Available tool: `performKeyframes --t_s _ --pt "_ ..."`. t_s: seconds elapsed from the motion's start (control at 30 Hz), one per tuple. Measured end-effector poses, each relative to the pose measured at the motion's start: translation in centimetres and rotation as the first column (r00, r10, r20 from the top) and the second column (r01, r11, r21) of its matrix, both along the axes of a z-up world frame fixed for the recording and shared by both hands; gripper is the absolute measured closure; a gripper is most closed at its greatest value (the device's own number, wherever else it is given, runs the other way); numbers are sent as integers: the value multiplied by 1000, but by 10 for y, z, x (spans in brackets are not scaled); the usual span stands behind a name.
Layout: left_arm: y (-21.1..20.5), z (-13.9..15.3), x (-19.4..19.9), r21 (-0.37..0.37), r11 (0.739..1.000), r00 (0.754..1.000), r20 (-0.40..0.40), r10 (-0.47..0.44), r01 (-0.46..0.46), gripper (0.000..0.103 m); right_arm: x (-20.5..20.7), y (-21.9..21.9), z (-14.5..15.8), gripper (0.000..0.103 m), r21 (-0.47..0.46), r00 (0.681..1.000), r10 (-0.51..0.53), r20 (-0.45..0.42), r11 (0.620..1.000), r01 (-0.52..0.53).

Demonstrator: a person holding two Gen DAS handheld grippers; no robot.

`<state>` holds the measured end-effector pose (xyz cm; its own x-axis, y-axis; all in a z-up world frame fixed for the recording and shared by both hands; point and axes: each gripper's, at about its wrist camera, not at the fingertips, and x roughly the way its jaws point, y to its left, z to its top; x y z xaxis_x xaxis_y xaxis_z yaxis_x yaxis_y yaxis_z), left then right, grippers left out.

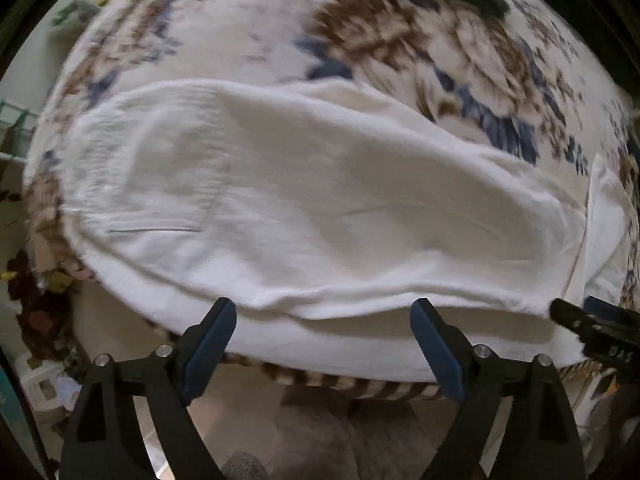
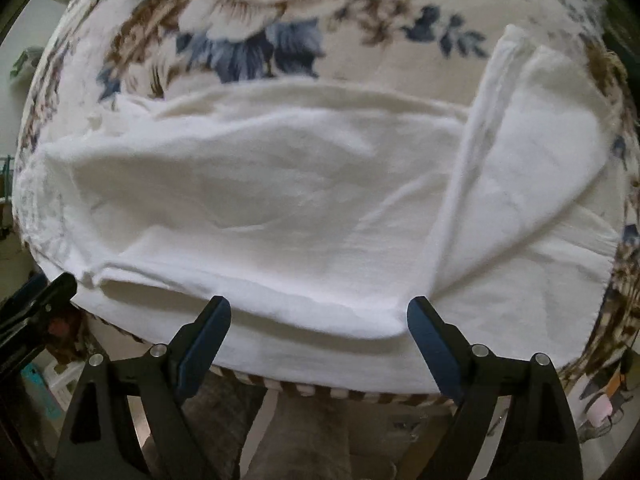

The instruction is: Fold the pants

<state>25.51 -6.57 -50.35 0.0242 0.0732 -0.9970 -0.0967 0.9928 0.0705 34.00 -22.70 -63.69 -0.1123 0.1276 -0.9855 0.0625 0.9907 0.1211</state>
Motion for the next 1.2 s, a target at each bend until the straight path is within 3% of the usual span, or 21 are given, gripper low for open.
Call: performKeyframes --t_s 0.1,0.23,0.4,0.5,0.57,0.6,0.63,0.8,0.83,0.9,0.93,1.03,1.1,1.17,1.2 --pt "-4 9 8 56 998 999 40 1 -3 7 -4 -17 22 11 -39 998 -48 49 998 50" --pt "-10 -3 27 142 990 998 55 -23 15 7 11 -60 31 11 -101 980 -178 85 977 186" --pt "-21 -11 42 189 981 995 82 -54 38 7 56 -125 5 11 -130 931 -356 79 923 364" --pt "-33 -16 42 183 981 994 71 -77 63 7 71 -131 -18 12 -154 933 -357 51 920 360" --pt "-41 -18 38 184 979 993 62 -101 89 7 69 -139 -29 44 -211 937 -348 32 914 346" --pt "-44 -17 36 177 979 993 55 -108 97 7 63 -146 -28 77 -238 933 -357 36 904 355" --pt "-45 -16 33 169 980 992 53 -116 105 7 51 -155 -22 91 -218 914 -403 55 888 404" --pt "-54 -6 16 142 980 988 50 -145 137 7 -50 -203 44 92 -91 751 -636 175 749 656" --pt "-57 -5 13 135 981 988 48 -149 141 7 -85 -216 55 92 -70 697 -694 182 698 713" --pt "-61 -6 7 127 981 987 46 -154 147 7 -123 -248 60 92 -64 620 -765 172 620 782" --pt "-63 -8 5 126 981 987 43 -156 150 7 -150 -252 54 92 -54 578 -800 161 577 815" --pt "-68 -17 0 123 980 987 21 -162 158 7 -180 -280 18 92 -47 507 -860 54 505 862" --pt "-71 -20 -2 119 979 986 12 -166 163 7 -198 -288 -7 91 22 472 -880 -52 472 882" --pt "-72 -19 -5 125 978 985 16 -171 168 7 -214 -291 -9 90 85 441 -894 -75 435 897" --pt "-70 -18 -6 127 978 985 19 -170 166 7 -221 -291 -5 79 104 429 -901 -64 421 901"
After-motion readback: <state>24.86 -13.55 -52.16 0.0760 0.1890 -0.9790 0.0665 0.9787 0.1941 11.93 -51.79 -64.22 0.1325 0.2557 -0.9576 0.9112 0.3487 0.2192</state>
